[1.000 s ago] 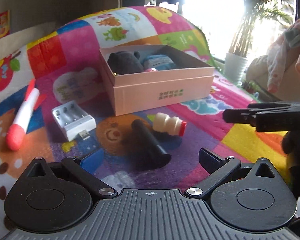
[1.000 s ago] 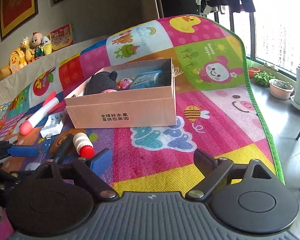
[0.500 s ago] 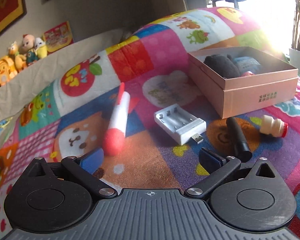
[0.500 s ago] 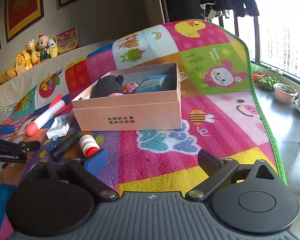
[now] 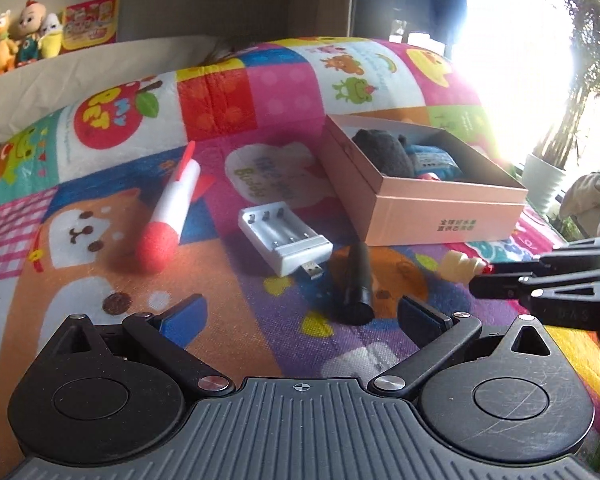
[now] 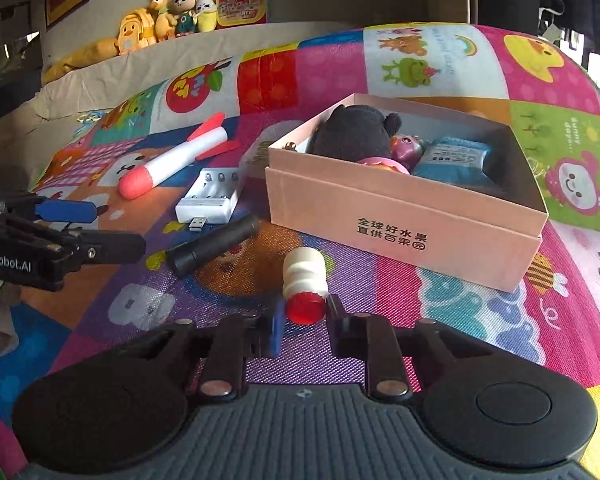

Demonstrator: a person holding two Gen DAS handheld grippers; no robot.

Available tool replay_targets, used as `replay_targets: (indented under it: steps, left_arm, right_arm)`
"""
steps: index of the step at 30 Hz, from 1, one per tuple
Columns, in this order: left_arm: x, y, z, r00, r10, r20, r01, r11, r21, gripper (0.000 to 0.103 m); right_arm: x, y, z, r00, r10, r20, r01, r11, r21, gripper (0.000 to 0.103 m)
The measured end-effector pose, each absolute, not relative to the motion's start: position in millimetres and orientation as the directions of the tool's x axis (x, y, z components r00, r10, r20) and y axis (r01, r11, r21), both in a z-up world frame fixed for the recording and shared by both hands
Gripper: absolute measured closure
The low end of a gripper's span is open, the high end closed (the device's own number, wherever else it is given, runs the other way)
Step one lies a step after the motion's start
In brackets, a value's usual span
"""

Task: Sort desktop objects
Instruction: 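Grasp the black cylinder with the left gripper while the right grasps the white bottle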

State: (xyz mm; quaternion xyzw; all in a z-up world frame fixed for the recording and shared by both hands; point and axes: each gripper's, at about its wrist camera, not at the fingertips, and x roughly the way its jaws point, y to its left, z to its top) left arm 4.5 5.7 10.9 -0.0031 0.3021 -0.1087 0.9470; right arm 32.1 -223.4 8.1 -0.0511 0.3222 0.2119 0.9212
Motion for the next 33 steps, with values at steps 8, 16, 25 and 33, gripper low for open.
replay_targets:
  steps: [8, 16, 25, 33]
  left_arm:
    - [16, -26, 1, 0.793, -0.151, -0.590, 0.271, 0.955, 0.120, 0.000]
    - [34, -6, -1, 0.815, -0.015, -0.580, 0.195, 0.949, 0.249, 0.000]
    - [52, 31, 2, 0.821, 0.129, -0.556, 0.024, 0.965, 0.260, 0.000]
    - [30, 8, 18, 0.759, -0.189, -0.623, 0.171, 0.981, -0.090, 0.000]
  right_arm:
    - [15, -253, 37, 0.683, 0.335, -0.649, -0.408, 0.912, 0.040, 0.082]
    - [23, -252, 30, 0.659, 0.340, -0.671, -0.398, 0.914, 0.072, 0.082]
    - [20, -249, 23, 0.677, 0.344, -0.651, -0.395, 0.916, 0.074, 0.082]
    - [5, -262, 13, 0.770, 0.277, -0.574, -0.313, 0.949, 0.039, 0.053]
